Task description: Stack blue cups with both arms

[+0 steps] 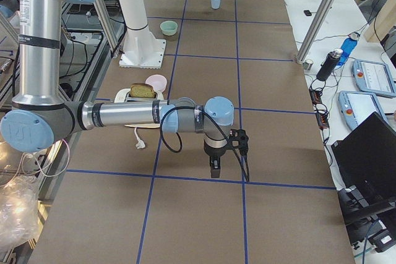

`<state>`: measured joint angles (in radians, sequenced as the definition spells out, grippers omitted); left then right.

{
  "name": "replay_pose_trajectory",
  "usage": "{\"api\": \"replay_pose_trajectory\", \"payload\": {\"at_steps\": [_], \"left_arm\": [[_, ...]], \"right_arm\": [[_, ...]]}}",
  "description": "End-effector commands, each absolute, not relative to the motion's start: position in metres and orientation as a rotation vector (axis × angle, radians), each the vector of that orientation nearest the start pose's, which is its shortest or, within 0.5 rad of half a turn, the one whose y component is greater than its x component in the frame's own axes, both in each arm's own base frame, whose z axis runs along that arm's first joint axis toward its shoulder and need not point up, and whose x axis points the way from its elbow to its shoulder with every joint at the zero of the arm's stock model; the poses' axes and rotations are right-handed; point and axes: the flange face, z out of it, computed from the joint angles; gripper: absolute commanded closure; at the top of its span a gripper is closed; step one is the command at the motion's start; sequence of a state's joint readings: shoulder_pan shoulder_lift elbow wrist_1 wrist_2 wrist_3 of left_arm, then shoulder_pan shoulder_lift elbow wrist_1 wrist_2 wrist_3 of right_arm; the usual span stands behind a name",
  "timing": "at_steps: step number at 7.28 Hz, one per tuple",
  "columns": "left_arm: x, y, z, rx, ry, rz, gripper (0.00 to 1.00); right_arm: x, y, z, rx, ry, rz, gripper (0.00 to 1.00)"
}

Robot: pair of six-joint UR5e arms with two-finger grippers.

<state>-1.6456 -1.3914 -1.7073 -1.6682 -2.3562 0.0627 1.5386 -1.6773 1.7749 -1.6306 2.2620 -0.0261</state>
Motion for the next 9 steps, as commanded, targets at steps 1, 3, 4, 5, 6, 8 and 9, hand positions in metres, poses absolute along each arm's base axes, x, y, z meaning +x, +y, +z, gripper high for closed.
{"api": "replay_pose_trajectory", "payload": {"at_steps": [1,3,4,5,6,8,9], "left_arm": [[-0.093,-0.414,0.660,0.107,0.780,0.013,0.01],[-0.093,-0.415,0.655,0.119,0.787,0.016,0.01],[-0.093,-0.416,0.642,0.144,0.784,0.027,0.01],[-0.092,-0.411,0.640,0.144,0.786,0.028,0.01],[-0.092,-0.412,0.632,0.160,0.786,0.035,0.01],[-0.093,-0.422,0.614,0.204,0.784,0.051,0.01],[-0.093,-0.433,0.599,0.299,0.775,0.089,0.01]], "right_arm": [[0.055,-0.450,0.620,0.034,-0.690,-0.068,0.00],[0.056,-0.450,0.618,0.035,-0.689,-0.063,0.00],[0.056,-0.450,0.614,0.045,-0.686,-0.069,0.00],[0.055,-0.451,0.610,0.050,-0.692,-0.070,0.00],[0.055,-0.456,0.600,0.090,-0.697,-0.084,0.00],[0.053,-0.469,0.587,0.248,-0.688,-0.140,0.00],[0.052,-0.480,0.577,0.306,-0.693,-0.158,0.00]]}}
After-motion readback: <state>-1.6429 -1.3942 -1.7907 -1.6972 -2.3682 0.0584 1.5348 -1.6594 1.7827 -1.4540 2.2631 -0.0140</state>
